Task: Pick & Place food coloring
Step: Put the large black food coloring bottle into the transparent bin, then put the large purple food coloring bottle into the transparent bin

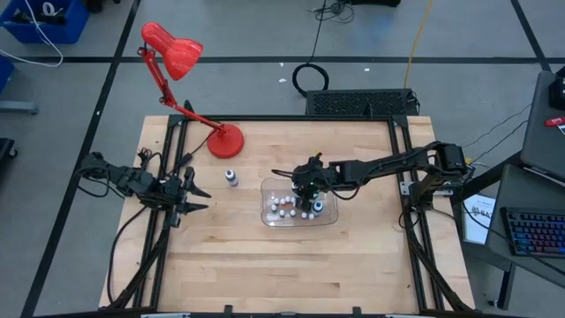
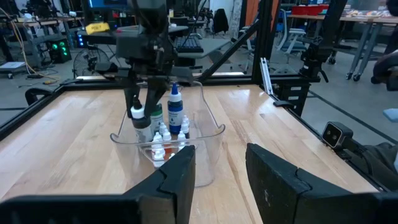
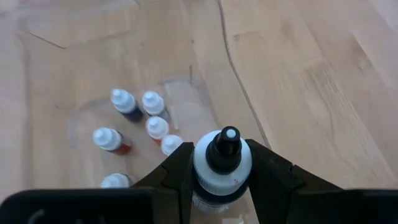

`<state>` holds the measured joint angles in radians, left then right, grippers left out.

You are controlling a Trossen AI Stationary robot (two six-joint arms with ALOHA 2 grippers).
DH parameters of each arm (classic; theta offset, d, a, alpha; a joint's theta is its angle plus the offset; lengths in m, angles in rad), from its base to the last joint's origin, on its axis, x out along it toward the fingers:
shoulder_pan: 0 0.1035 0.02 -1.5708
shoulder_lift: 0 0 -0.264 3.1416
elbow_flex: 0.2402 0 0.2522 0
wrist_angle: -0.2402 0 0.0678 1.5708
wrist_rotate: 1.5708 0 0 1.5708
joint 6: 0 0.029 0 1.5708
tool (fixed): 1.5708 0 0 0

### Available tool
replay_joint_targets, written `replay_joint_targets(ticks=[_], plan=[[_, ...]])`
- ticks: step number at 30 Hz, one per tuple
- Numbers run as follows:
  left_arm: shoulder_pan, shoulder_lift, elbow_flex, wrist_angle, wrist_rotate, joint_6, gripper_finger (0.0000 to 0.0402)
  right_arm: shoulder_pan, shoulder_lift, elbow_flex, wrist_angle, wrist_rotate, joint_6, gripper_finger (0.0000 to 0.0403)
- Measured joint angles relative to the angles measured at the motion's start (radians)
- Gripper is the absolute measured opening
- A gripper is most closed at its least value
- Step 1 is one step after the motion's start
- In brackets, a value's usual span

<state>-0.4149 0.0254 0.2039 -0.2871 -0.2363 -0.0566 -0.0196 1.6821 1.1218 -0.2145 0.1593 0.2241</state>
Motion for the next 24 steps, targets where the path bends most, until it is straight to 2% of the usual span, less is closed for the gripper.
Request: replay_joint_targets(ticks=[4, 15, 21, 24], plan=[[0.000, 0.000, 0.000, 0.000, 0.000, 0.000, 0.0145, -0.001, 0.001, -0.045, 0.077, -0.001, 0.003, 0.0106], [0.000, 0.000, 0.000, 0.000, 0.000, 0.000, 0.0145, 0.000, 0.000, -0.055, 0.098, -0.003, 0.053, 0.0110], [0.000, 0.000, 0.000, 0.000, 0.000, 0.000, 0.0145, 0.000, 0.000, -0.055, 0.100, -0.004, 0.100, 0.0222], [0.000, 0.000, 0.000, 0.000, 0.000, 0.000, 0.0145, 0.002, 0.000, -0.055, 0.121, -0.005, 0.105, 0.0248]])
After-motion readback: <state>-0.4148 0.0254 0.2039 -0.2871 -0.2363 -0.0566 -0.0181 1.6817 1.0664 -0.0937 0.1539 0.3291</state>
